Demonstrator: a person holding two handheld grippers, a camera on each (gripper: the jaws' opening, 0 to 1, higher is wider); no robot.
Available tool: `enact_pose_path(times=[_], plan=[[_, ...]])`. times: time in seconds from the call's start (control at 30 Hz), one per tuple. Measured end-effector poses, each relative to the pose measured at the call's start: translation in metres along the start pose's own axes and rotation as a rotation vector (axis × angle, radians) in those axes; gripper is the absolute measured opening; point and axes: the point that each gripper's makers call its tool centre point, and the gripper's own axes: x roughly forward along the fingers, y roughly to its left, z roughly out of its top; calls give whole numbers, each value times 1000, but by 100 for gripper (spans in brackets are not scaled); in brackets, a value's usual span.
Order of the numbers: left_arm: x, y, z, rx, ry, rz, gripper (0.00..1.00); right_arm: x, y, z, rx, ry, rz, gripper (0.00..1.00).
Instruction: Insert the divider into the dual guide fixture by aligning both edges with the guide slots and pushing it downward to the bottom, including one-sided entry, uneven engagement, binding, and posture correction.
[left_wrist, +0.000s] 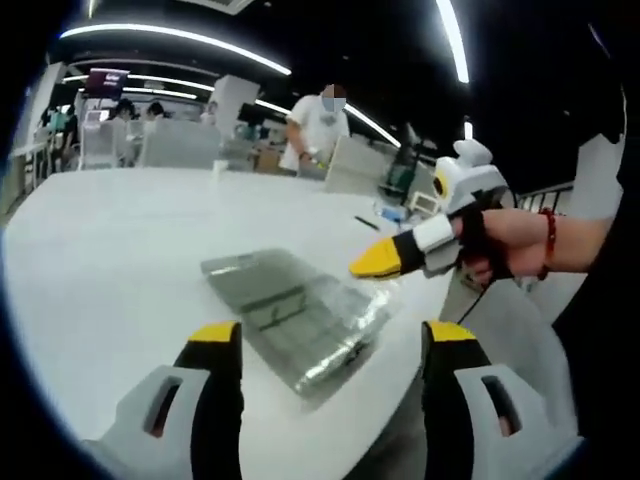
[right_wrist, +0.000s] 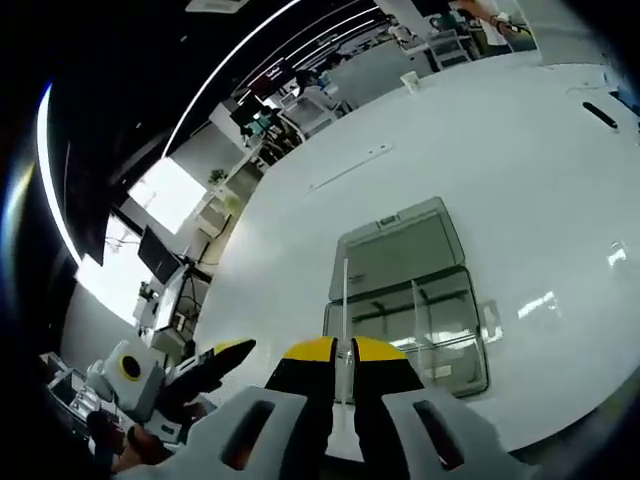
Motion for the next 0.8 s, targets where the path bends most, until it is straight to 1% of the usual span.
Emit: enact_pose_path(times=[0.1,0.17,0.27,0.37,0.5,0.6,0.8], plan=[[1,2,-1,8,7,-8,72,1,-2,0,-13,0,-18,0],[3,4,-1,18,9,-13,73,1,-2,1,-5,0,-18,0],[6,4,-4,12,8,-33,73,1,-4,2,9,-7,-32,0],[9,2,-8,14,21,-55,73,2,-4,2,11,-8,-42,0],[12,3,-11,12,27,-77,73,6,-4,-1,-5,11,-64,0],[14,8,-11,5,29,-79,73,8,-7,-1,-1,15,-71,0],[13,23,-10,12,28,-55,74,15,-9,-1,-9,34,-87,0]])
